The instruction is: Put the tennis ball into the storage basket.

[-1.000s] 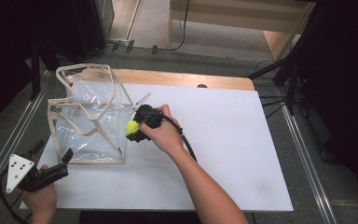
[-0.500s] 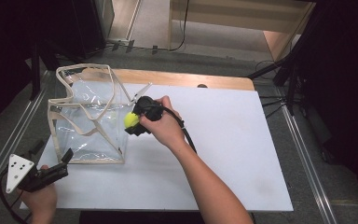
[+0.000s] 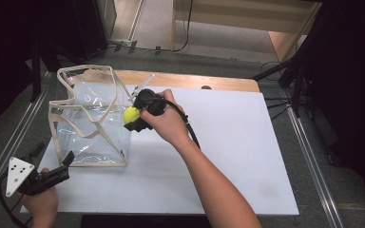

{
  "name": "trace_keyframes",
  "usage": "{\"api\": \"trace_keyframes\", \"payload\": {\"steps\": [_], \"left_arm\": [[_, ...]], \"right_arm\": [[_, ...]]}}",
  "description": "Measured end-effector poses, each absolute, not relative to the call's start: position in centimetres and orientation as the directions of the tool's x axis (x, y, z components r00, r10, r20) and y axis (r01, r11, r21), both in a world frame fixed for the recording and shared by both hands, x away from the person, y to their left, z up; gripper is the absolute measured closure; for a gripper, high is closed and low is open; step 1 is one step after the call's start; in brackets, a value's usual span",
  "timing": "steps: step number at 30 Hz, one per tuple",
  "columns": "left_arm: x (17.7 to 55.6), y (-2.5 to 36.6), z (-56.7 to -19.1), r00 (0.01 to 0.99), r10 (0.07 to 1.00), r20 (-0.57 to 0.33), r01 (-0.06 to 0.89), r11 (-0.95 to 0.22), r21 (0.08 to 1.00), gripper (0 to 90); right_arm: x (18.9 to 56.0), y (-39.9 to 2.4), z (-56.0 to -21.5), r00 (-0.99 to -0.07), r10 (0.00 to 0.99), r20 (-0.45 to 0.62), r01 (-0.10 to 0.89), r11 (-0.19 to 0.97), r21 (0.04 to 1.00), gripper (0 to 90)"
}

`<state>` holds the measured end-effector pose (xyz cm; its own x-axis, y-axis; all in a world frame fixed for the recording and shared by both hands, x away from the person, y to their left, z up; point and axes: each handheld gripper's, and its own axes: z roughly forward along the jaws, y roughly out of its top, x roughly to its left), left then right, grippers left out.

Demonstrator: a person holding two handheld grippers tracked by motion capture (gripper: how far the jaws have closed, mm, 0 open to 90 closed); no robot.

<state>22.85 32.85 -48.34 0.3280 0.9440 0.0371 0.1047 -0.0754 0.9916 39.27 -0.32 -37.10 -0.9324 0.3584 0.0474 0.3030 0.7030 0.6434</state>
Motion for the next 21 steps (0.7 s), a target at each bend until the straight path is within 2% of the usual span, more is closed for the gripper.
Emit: {"api": "trace_keyframes", "payload": {"steps": [21], "left_arm": [[22.9,32.9,-48.3,0.331,0.943,0.037,0.103,-0.075,0.992,5.3]], "right_arm": [[39.7,0.1,-33.8,-0.944,0.327,0.032,0.263,0.694,0.670,23.7]]}}
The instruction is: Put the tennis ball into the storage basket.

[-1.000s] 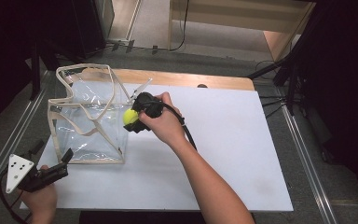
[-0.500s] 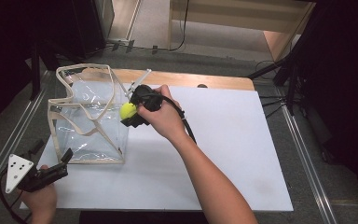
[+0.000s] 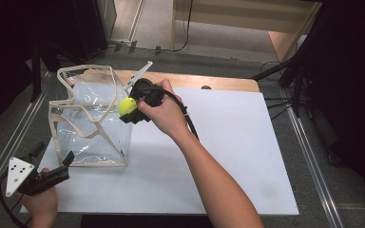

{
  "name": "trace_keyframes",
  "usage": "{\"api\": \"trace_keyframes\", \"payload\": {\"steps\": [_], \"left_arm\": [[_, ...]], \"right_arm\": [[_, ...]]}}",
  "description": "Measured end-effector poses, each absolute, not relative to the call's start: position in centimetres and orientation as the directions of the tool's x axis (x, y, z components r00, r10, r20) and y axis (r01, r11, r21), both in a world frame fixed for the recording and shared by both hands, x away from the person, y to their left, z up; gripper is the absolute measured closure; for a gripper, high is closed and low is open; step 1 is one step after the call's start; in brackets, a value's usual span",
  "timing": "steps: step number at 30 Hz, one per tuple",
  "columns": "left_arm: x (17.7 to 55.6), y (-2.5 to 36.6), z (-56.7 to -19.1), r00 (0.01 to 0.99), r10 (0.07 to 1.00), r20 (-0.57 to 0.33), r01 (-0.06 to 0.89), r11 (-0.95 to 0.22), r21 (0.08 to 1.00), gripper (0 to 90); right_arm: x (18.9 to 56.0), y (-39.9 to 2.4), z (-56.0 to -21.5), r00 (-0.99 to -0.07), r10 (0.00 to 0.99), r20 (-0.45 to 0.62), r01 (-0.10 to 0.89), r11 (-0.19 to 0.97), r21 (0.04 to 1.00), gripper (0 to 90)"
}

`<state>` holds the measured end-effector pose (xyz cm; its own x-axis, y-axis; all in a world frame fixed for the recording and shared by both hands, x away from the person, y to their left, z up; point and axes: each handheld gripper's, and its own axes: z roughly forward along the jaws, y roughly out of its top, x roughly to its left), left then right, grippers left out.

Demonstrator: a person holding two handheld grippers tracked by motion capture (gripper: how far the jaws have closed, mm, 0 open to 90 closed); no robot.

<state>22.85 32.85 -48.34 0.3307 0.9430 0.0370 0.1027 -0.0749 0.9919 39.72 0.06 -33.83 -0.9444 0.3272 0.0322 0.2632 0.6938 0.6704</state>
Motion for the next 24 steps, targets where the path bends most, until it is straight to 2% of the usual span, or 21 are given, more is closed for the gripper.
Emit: {"api": "trace_keyframes", "payload": {"steps": [24], "left_arm": [[22.8,32.8,-48.3,0.332,0.942,0.046,0.102,-0.084,0.991,5.3]], "right_arm": [[40.3,1.1,-29.3,-0.949,0.315,0.011,0.233,0.679,0.696,23.7]]}}
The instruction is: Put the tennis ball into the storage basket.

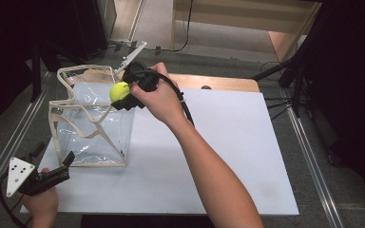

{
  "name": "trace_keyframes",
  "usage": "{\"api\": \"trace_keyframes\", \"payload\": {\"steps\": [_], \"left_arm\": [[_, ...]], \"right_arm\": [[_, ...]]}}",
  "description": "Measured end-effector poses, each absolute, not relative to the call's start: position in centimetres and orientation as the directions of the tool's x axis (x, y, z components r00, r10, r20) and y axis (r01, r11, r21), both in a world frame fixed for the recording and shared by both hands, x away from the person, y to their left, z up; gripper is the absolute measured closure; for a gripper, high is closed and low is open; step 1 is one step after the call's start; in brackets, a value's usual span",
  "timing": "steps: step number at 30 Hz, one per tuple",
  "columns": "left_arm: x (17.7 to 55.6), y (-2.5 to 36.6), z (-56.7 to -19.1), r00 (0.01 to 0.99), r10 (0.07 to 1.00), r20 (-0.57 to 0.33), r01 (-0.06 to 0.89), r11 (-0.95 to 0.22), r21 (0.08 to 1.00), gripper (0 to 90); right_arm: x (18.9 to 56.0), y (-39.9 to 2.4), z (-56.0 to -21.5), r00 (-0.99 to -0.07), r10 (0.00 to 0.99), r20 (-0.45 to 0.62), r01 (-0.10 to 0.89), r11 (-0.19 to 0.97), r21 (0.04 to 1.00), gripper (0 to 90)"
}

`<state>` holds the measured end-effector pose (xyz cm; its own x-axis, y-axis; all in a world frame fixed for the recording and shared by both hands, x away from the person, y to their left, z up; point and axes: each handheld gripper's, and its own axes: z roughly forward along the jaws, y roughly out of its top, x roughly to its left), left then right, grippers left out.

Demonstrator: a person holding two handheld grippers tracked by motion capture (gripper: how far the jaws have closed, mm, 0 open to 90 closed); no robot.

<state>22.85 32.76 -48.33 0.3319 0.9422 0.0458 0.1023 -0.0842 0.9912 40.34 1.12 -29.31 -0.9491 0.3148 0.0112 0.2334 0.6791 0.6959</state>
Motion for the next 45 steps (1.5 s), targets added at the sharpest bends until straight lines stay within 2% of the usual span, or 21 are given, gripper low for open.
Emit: {"api": "trace_keyframes", "payload": {"steps": [23,45], "left_arm": [[22.9,32.7,-48.3,0.333,0.942,0.044,0.102,-0.083,0.991,5.3],[22.9,32.8,-48.3,0.335,0.941,0.043,0.102,-0.081,0.991,5.3]], "right_arm": [[41.6,5.0,-27.9,-0.958,0.287,-0.005,0.198,0.673,0.712,23.7],[42.2,6.9,-29.9,-0.961,0.275,-0.008,0.200,0.719,0.665,23.7]]}}
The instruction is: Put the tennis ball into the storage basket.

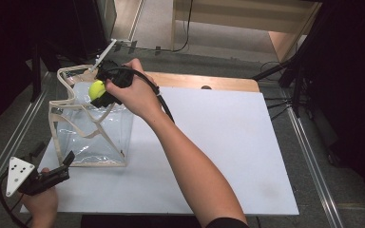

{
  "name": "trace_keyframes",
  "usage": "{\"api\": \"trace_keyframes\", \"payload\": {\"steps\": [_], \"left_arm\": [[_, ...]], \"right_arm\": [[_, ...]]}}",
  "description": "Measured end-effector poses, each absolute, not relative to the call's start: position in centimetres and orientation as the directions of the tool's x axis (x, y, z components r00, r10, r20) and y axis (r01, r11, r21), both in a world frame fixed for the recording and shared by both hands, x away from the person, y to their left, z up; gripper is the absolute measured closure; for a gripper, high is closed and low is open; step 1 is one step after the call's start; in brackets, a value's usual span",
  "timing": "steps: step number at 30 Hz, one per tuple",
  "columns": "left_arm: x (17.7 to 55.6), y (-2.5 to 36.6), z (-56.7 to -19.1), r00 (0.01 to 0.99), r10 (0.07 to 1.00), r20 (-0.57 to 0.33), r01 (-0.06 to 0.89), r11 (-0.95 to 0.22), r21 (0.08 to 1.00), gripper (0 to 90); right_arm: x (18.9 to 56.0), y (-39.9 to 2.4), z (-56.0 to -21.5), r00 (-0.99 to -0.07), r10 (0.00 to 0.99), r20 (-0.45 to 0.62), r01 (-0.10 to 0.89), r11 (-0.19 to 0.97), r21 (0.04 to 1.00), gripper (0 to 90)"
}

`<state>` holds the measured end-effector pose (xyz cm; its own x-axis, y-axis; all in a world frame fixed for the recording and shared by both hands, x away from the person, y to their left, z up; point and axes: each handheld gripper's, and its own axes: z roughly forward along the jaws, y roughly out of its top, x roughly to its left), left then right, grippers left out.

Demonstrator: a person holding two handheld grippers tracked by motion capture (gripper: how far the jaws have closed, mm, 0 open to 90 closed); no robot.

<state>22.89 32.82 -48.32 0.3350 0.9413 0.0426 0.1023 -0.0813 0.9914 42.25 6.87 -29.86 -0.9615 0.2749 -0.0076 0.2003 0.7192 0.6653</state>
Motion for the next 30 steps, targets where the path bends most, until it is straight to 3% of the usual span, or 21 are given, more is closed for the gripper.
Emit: {"api": "trace_keyframes", "payload": {"steps": [9,20,26,30], "left_arm": [[22.9,32.8,-48.3,0.334,0.941,0.045,0.103,-0.084,0.991,5.3],[22.9,32.8,-48.3,0.336,0.941,0.041,0.101,-0.079,0.992,5.3],[22.9,32.8,-48.3,0.335,0.941,0.048,0.106,-0.088,0.991,5.3],[22.9,32.7,-48.4,0.335,0.941,0.047,0.103,-0.086,0.991,5.3]], "right_arm": [[42.0,6.7,-30.5,-0.967,0.253,0.006,0.200,0.748,0.633,22.8],[41.3,5.3,-30.0,-0.969,0.245,0.025,0.197,0.708,0.678,10.2],[40.9,3.9,-30.2,-0.966,0.259,0.028,0.203,0.682,0.703,9.5],[40.5,3.1,-30.5,-0.960,0.279,0.020,0.209,0.668,0.714,0.6]]}}
